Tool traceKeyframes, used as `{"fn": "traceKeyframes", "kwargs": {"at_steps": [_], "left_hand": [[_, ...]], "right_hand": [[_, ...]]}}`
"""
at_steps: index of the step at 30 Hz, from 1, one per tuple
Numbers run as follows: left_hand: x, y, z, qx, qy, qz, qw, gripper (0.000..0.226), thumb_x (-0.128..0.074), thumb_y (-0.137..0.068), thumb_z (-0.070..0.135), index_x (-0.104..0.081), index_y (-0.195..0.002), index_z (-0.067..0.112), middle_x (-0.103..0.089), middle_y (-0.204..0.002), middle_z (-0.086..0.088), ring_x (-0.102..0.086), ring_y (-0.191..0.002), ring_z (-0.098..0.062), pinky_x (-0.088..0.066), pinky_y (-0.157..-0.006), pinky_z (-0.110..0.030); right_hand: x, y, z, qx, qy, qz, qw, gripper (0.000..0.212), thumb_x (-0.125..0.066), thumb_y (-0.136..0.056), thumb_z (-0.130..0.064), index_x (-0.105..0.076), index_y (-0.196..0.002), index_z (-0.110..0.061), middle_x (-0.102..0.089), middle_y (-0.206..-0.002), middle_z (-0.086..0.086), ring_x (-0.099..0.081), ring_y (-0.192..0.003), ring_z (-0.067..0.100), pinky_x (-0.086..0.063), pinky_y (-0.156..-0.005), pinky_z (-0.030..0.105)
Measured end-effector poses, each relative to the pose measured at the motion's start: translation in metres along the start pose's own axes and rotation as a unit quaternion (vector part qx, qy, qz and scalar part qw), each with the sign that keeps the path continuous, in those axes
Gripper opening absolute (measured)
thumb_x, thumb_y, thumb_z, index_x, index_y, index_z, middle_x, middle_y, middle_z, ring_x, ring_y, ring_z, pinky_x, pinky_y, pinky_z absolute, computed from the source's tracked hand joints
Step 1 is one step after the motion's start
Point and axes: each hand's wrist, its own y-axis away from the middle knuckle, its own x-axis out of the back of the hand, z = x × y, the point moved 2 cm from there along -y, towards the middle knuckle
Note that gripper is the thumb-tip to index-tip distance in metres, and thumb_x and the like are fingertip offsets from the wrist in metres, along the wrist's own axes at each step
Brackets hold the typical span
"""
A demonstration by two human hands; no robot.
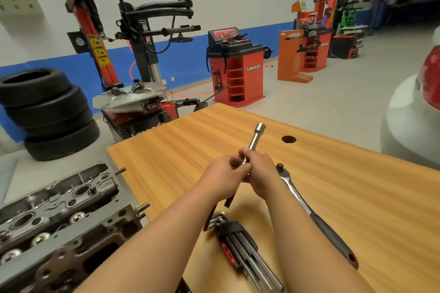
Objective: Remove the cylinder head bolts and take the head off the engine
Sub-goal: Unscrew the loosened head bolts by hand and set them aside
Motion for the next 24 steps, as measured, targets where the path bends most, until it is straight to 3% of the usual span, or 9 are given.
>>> {"fn": "traceKeyframes", "kwargs": {"at_steps": [3,5,7,11,14,18,24], "left_hand": [[-0.020,-0.027,-0.003,0.013,-0.016,0.055,0.998,0.054,-0.066,-0.085,0.050,-0.050,-0.129,0.023,-0.054,-0.121,0.005,-0.054,-0.096,-0.008,-0.041,-0.069,-0.023],[-0.031,-0.045,-0.005,0.007,-0.016,0.062,0.998,0.052,-0.066,-0.085,0.050,-0.052,-0.126,0.021,-0.053,-0.125,0.003,-0.050,-0.090,-0.005,-0.040,-0.067,-0.021],[-0.040,-0.061,-0.003,-0.005,-0.009,0.066,0.998,0.048,-0.065,-0.087,0.047,-0.052,-0.126,0.021,-0.050,-0.129,0.002,-0.048,-0.090,-0.003,-0.037,-0.066,-0.018],[-0.048,-0.075,-0.004,0.000,-0.022,0.069,0.997,0.050,-0.063,-0.091,0.040,-0.047,-0.134,0.021,-0.042,-0.139,0.001,-0.049,-0.100,-0.007,-0.037,-0.082,-0.023],[-0.048,-0.068,-0.020,0.000,-0.163,0.016,0.987,0.052,-0.058,-0.094,0.038,-0.042,-0.140,0.020,-0.041,-0.143,-0.002,-0.048,-0.121,-0.019,-0.039,-0.095,-0.029],[-0.049,-0.047,-0.042,-0.022,-0.335,-0.030,0.941,0.048,-0.049,-0.093,0.050,-0.050,-0.133,0.023,-0.048,-0.131,-0.003,-0.039,-0.121,-0.024,-0.042,-0.097,-0.037],[-0.041,-0.024,-0.046,0.004,-0.285,0.014,0.958,0.053,-0.053,-0.092,0.046,-0.042,-0.139,0.024,-0.043,-0.133,-0.001,-0.042,-0.120,-0.022,-0.046,-0.095,-0.037]], "right_hand": [[0.030,-0.021,0.001,0.006,0.085,0.148,0.985,0.021,-0.043,-0.098,-0.026,-0.058,-0.100,-0.011,-0.058,-0.068,0.003,-0.056,-0.055,0.018,-0.044,-0.049,0.028],[0.049,-0.029,0.006,-0.020,0.117,0.184,0.976,0.024,-0.043,-0.096,-0.027,-0.058,-0.104,-0.011,-0.059,-0.070,0.006,-0.057,-0.053,0.022,-0.042,-0.049,0.029],[0.056,-0.033,0.011,-0.046,0.127,0.164,0.977,0.024,-0.044,-0.093,-0.026,-0.059,-0.105,-0.012,-0.059,-0.068,0.006,-0.056,-0.052,0.021,-0.041,-0.047,0.028],[0.049,-0.036,0.021,-0.031,0.150,0.101,0.983,0.023,-0.044,-0.094,-0.028,-0.060,-0.104,-0.015,-0.057,-0.059,0.002,-0.054,-0.045,0.018,-0.043,-0.044,0.027],[0.050,-0.037,0.028,-0.035,0.145,0.090,0.985,0.020,-0.045,-0.091,-0.026,-0.061,-0.090,-0.013,-0.058,-0.058,0.005,-0.054,-0.046,0.021,-0.043,-0.047,0.030],[0.052,-0.037,0.030,-0.019,0.174,0.099,0.980,0.020,-0.047,-0.094,-0.028,-0.058,-0.088,-0.012,-0.060,-0.068,0.007,-0.055,-0.043,0.019,-0.042,-0.044,0.026],[0.041,-0.021,0.025,-0.038,0.138,0.043,0.989,0.031,-0.047,-0.097,-0.037,-0.062,-0.095,-0.011,-0.052,-0.056,0.000,-0.048,-0.040,0.014,-0.038,-0.042,0.024]]}}
